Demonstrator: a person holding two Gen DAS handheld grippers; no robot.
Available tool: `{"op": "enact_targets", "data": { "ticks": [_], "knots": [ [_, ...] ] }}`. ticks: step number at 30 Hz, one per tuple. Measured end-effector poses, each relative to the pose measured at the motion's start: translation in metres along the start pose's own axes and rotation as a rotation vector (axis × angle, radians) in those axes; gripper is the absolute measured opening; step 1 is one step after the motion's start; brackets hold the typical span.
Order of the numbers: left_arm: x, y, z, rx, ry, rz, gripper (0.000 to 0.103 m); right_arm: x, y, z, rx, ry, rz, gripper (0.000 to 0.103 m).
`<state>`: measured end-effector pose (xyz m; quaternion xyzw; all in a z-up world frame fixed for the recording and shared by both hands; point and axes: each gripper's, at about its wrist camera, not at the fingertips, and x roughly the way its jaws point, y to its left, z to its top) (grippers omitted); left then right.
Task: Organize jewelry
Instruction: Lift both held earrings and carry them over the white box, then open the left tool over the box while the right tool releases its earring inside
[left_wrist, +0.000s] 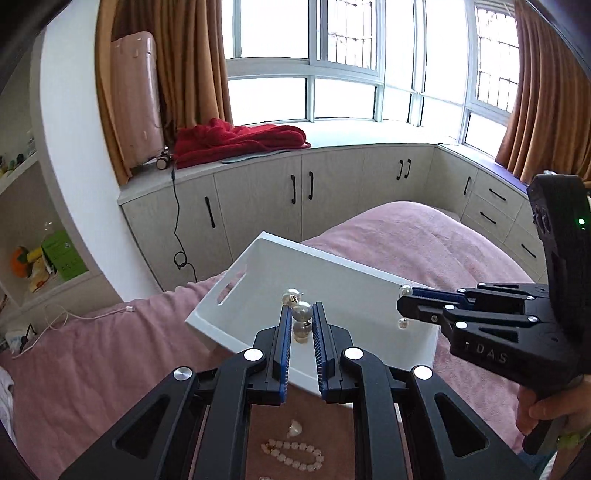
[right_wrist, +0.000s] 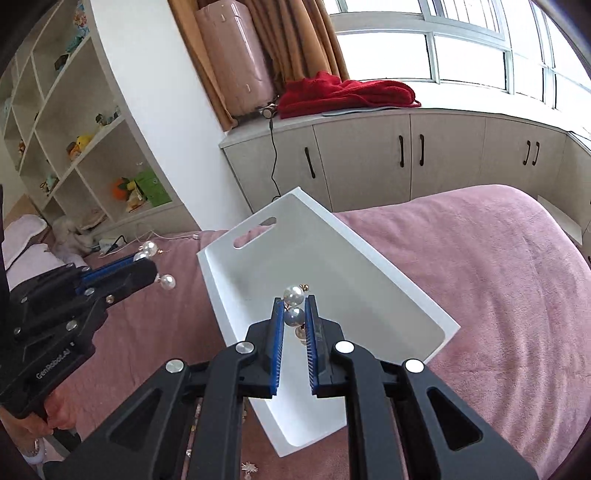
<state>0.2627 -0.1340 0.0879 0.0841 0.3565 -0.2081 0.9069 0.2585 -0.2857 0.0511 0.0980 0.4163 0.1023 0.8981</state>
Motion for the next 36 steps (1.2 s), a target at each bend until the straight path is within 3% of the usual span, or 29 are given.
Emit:
{"op": "enact_targets", "data": {
  "ticks": [7,15,16,18,19,22,31,33,34,36],
  "knots": [
    [0.082,-0.007,-0.009,0.028,0.147,-0.011,0.016,0.011,-0.018,-0.007,0.014,0.023,-0.024,0.012],
    [0.108,-0.008,-0.01,0.006,0.199,-0.014,0.017,0.023,-0.019,-0.01,0.002,0.047,-0.016,0.013],
    [0.109,-0.008,-0.01,0.007,0.203,-0.008,0.019,0.023,-0.018,-0.011,0.003,0.048,-0.017,0.013],
    [0.111,-0.007,-0.009,0.007,0.207,0.003,0.033,0.023,-0.018,-0.011,0.0,0.047,-0.031,0.015],
    [0.109,-0.007,-0.01,0.008,0.205,0.01,0.041,0.023,-0.017,-0.011,-0.003,0.045,-0.034,0.02],
    [0.105,-0.005,-0.011,-0.003,0.195,0.009,0.042,0.021,-0.014,-0.012,-0.014,0.039,-0.039,0.035],
    [0.072,0.011,-0.017,-0.024,0.162,0.01,0.042,0.013,0.002,-0.015,-0.062,0.026,-0.049,0.038],
    [0.06,0.016,-0.019,-0.026,0.152,0.022,0.042,0.008,0.008,-0.016,-0.083,0.016,-0.057,0.045],
    [0.055,0.019,-0.02,-0.028,0.149,0.03,0.044,0.005,0.013,-0.017,-0.098,0.009,-0.06,0.053],
    [0.039,0.023,-0.024,-0.033,0.133,0.054,0.057,-0.002,0.023,-0.021,-0.137,-0.014,-0.066,0.068]
  ]
}}
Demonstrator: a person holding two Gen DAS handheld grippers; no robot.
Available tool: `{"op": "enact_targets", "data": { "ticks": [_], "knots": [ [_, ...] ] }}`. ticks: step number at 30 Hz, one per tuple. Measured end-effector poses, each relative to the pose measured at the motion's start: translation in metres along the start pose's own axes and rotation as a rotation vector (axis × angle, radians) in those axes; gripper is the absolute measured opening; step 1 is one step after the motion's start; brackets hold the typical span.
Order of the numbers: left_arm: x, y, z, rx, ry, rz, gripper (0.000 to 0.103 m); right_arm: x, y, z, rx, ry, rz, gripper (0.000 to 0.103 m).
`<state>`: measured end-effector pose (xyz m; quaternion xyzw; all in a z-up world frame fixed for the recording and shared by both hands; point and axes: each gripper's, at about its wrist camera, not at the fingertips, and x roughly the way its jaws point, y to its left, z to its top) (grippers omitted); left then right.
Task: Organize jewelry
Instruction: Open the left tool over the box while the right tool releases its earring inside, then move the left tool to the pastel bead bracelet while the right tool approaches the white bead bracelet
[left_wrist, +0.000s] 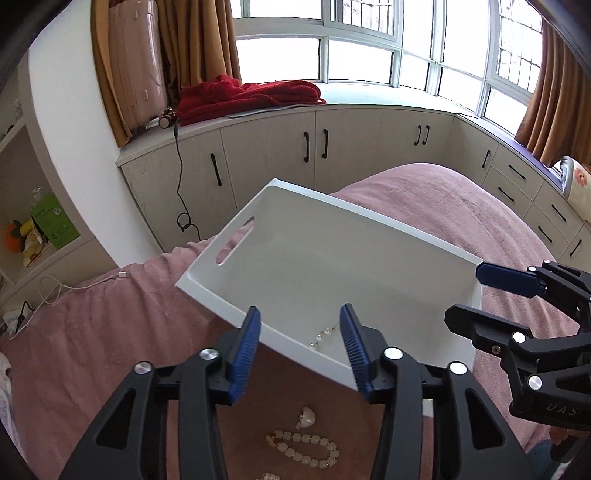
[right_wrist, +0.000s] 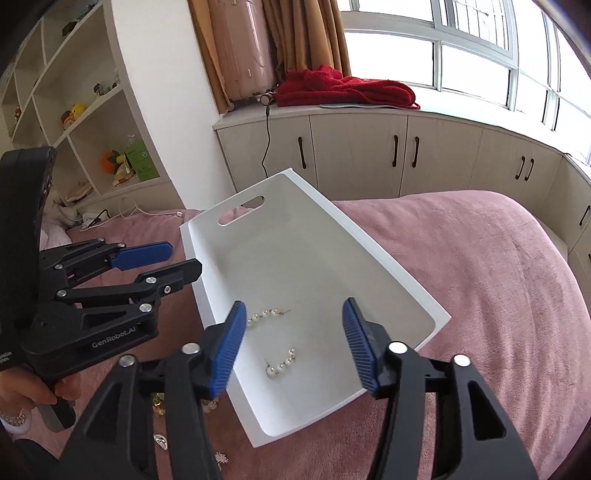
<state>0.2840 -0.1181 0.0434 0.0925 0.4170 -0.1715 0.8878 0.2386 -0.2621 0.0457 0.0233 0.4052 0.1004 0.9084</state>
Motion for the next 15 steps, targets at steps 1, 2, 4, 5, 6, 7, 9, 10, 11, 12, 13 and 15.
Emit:
{"op": "enact_targets", "data": {
  "ticks": [1,2,4,5,6,7,9,10,11,12,13,15],
  "knots": [
    [-0.01,0.003,-0.005,-0.002,-0.02,0.015,0.062,-0.004,0.006,-0.001,-0.021,-0.013,0.0,0.078],
    [-0.018,0.006,-0.009,-0.002,-0.035,0.025,0.066,-0.009,0.012,-0.002,-0.038,-0.026,0.004,0.083],
    [-0.038,0.015,-0.023,-0.014,-0.07,0.045,0.074,-0.017,0.023,-0.004,-0.064,-0.042,0.024,0.085],
    [-0.048,0.02,-0.03,-0.027,-0.086,0.053,0.077,-0.021,0.029,-0.005,-0.073,-0.052,0.04,0.09],
    [-0.056,0.025,-0.036,-0.042,-0.1,0.058,0.078,-0.026,0.034,-0.006,-0.08,-0.066,0.06,0.092],
    [-0.066,0.033,-0.045,-0.065,-0.116,0.063,0.079,-0.03,0.04,-0.007,-0.089,-0.075,0.08,0.092],
    [-0.084,0.046,-0.061,-0.111,-0.141,0.074,0.082,-0.036,0.053,-0.009,-0.116,-0.077,0.13,0.092],
    [-0.09,0.053,-0.069,-0.128,-0.145,0.081,0.084,-0.037,0.06,-0.011,-0.138,-0.073,0.149,0.092],
    [-0.096,0.059,-0.079,-0.144,-0.146,0.093,0.085,-0.039,0.068,-0.014,-0.164,-0.07,0.162,0.092],
    [-0.101,0.066,-0.089,-0.16,-0.145,0.106,0.086,-0.041,0.075,-0.018,-0.19,-0.068,0.173,0.092],
    [-0.102,0.07,-0.098,-0.173,-0.143,0.112,0.087,-0.04,0.085,-0.024,-0.227,-0.061,0.185,0.092],
    [-0.102,0.082,-0.121,-0.214,-0.125,0.116,0.087,-0.035,0.102,-0.036,-0.292,-0.047,0.199,0.092]
  ]
}}
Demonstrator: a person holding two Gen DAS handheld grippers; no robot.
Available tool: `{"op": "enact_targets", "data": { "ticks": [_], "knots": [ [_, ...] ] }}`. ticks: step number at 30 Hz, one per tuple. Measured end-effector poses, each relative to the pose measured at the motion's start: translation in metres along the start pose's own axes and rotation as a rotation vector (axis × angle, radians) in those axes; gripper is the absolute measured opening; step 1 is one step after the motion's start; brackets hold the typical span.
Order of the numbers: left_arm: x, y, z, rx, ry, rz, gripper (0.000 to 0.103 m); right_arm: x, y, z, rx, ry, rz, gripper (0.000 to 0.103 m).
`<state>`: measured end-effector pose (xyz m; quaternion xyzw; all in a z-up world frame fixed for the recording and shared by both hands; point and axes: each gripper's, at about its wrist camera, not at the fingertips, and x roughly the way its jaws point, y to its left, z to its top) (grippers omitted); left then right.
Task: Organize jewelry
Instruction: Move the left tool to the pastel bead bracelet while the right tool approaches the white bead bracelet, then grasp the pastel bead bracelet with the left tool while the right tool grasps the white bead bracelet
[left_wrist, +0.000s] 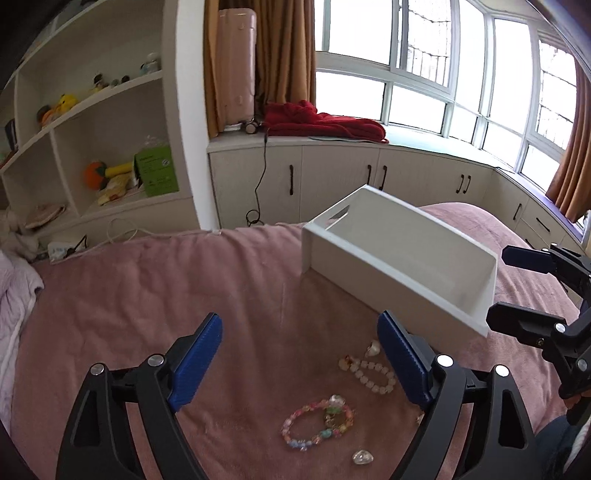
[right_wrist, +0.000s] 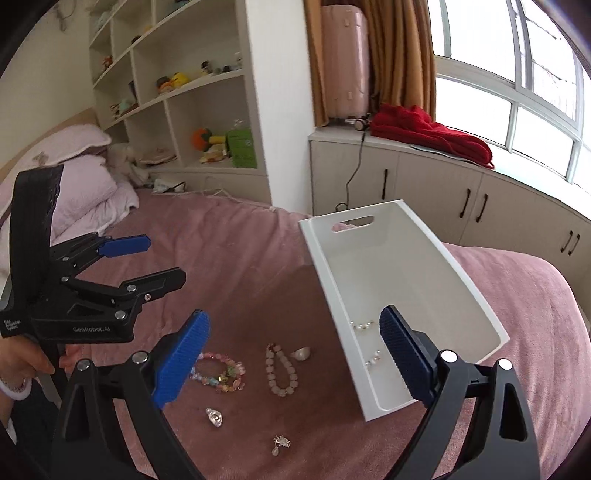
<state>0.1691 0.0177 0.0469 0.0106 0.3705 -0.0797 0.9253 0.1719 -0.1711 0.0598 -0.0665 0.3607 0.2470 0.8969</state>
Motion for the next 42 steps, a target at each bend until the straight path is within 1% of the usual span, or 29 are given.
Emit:
{"op": "enact_targets", "data": {
  "ticks": [2,4,7,8,11,14,19,26,28,31,35,37,42],
  "knots": [
    [0.007,0.011,-0.019,-0.02,0.031,0.007,0.087,0.018,0.019,-0.01,-0.076,0.052,-0.014,0.092],
    [0.013,0.016,-0.037,-0.026,0.052,0.024,0.087,0.034,0.03,-0.018,-0.115,0.101,-0.026,0.091],
    [0.021,0.025,-0.058,-0.047,0.073,0.029,0.087,0.057,0.04,-0.029,-0.147,0.156,-0.026,0.09],
    [0.023,0.028,-0.061,-0.054,0.081,0.023,0.087,0.065,0.042,-0.032,-0.155,0.172,-0.028,0.09],
    [0.032,0.037,-0.073,-0.062,0.111,0.036,0.087,0.083,0.043,-0.042,-0.165,0.21,-0.033,0.09],
    [0.045,0.047,-0.081,-0.083,0.137,0.037,0.087,0.099,0.043,-0.048,-0.167,0.244,-0.041,0.084],
    [0.071,0.055,-0.09,-0.122,0.197,0.014,0.087,0.123,0.038,-0.052,-0.151,0.288,-0.076,0.077],
    [0.093,0.048,-0.104,-0.094,0.264,-0.006,0.087,0.147,0.03,-0.059,-0.122,0.331,-0.073,0.074],
    [0.098,0.044,-0.107,-0.081,0.283,-0.018,0.087,0.154,0.03,-0.061,-0.122,0.349,-0.062,0.071],
    [0.105,0.039,-0.112,-0.061,0.311,-0.028,0.085,0.163,0.028,-0.065,-0.124,0.376,-0.069,0.068],
    [0.114,0.034,-0.12,-0.035,0.334,-0.003,0.084,0.171,0.025,-0.069,-0.11,0.398,-0.072,0.067],
    [0.116,0.03,-0.121,-0.019,0.333,0.006,0.084,0.175,0.022,-0.071,-0.094,0.414,-0.065,0.064],
    [0.12,0.027,-0.125,-0.007,0.327,0.031,0.084,0.186,0.015,-0.072,-0.071,0.457,-0.054,0.063]
  ]
}}
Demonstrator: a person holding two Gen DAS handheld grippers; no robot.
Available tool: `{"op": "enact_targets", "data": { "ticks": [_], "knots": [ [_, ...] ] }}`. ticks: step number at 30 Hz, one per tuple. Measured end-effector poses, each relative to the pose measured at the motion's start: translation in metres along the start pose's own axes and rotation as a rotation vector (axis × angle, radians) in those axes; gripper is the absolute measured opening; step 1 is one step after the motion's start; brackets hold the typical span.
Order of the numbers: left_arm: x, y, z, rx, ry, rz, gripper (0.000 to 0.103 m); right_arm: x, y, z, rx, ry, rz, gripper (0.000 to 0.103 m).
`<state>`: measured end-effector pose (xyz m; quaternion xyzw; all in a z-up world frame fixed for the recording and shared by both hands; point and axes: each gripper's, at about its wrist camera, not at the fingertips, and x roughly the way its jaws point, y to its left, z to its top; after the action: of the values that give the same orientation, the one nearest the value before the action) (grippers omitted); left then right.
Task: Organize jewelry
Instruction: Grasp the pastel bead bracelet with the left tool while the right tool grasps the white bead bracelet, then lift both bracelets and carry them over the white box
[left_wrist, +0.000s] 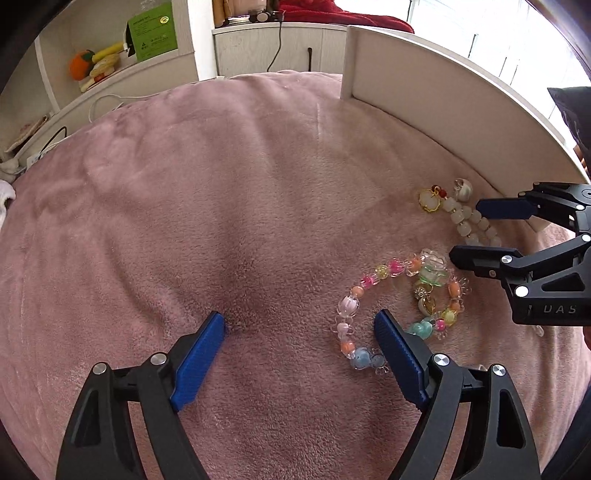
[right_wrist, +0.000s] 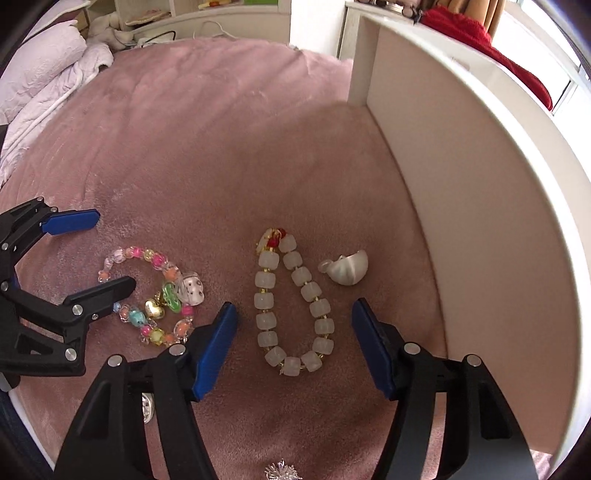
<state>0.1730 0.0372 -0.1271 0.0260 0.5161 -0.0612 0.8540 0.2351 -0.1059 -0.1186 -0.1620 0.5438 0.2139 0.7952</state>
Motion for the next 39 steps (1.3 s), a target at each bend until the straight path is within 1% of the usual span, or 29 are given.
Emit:
{"op": "enact_targets", "data": {
  "ticks": [1,3,4,5,6,7,8,9,11,12,13,14,18,20,22,27,32,37,39],
  "knots": [
    [0.0,-0.002,-0.001,0.005,-0.003,0.01,0.083,0.001,-0.001,0.001,0.007,0.007,0.01,0.061],
    [-0.001,-0.006,-0.002,0.026,-0.01,0.025,0.077,0.001,-0.004,0.002,0.019,0.009,0.018,0.052],
    [-0.002,-0.008,-0.002,0.034,-0.013,0.023,0.071,0.001,-0.005,0.003,0.023,0.01,0.023,0.044],
    [-0.003,-0.009,-0.003,0.041,-0.013,0.019,0.066,0.001,-0.007,0.004,0.029,0.011,0.028,0.036],
    [-0.005,-0.01,-0.004,0.046,-0.015,0.019,0.063,0.0,-0.008,0.003,0.034,0.01,0.032,0.033],
    [-0.006,-0.011,-0.004,0.05,-0.016,0.015,0.057,0.0,-0.01,0.003,0.041,0.011,0.041,0.028],
    [-0.007,-0.012,-0.004,0.055,-0.016,0.014,0.053,0.0,-0.011,0.004,0.044,0.011,0.046,0.022],
    [-0.008,-0.013,-0.005,0.062,-0.017,0.017,0.051,0.001,-0.01,0.003,0.047,0.01,0.047,0.022],
    [-0.009,-0.014,-0.005,0.067,-0.021,0.027,0.039,-0.002,-0.009,0.002,0.049,0.002,0.052,0.02],
    [-0.011,-0.014,-0.006,0.063,-0.022,0.033,0.035,-0.005,-0.009,0.0,0.05,-0.001,0.06,0.02],
    [-0.012,-0.013,-0.005,0.056,-0.023,0.03,0.026,-0.007,-0.008,-0.001,0.05,-0.004,0.069,0.012],
    [-0.013,-0.012,-0.004,0.049,-0.025,0.029,0.02,-0.009,-0.009,-0.001,0.054,-0.006,0.087,0.011],
    [-0.023,-0.006,-0.002,0.016,-0.045,0.001,0.018,-0.02,-0.009,-0.004,0.07,-0.03,0.132,0.011],
    [-0.028,-0.006,-0.001,0.012,-0.061,-0.013,0.014,-0.026,-0.009,-0.006,0.077,-0.045,0.153,0.011],
    [-0.035,-0.007,0.0,0.019,-0.08,-0.028,0.014,-0.032,-0.009,-0.004,0.083,-0.065,0.163,0.011],
    [-0.056,-0.011,0.007,0.026,-0.141,-0.028,0.014,-0.054,-0.008,-0.003,0.107,-0.13,0.223,0.011],
    [-0.078,-0.012,0.014,-0.001,-0.194,-0.023,0.014,-0.079,-0.01,-0.001,0.115,-0.197,0.256,0.011],
    [-0.094,-0.018,0.023,-0.003,-0.197,-0.041,0.014,-0.104,-0.013,-0.001,0.12,-0.269,0.28,0.011],
    [-0.101,-0.022,0.028,0.015,-0.202,-0.022,0.014,-0.116,-0.015,-0.002,0.127,-0.304,0.282,0.011]
  ]
}}
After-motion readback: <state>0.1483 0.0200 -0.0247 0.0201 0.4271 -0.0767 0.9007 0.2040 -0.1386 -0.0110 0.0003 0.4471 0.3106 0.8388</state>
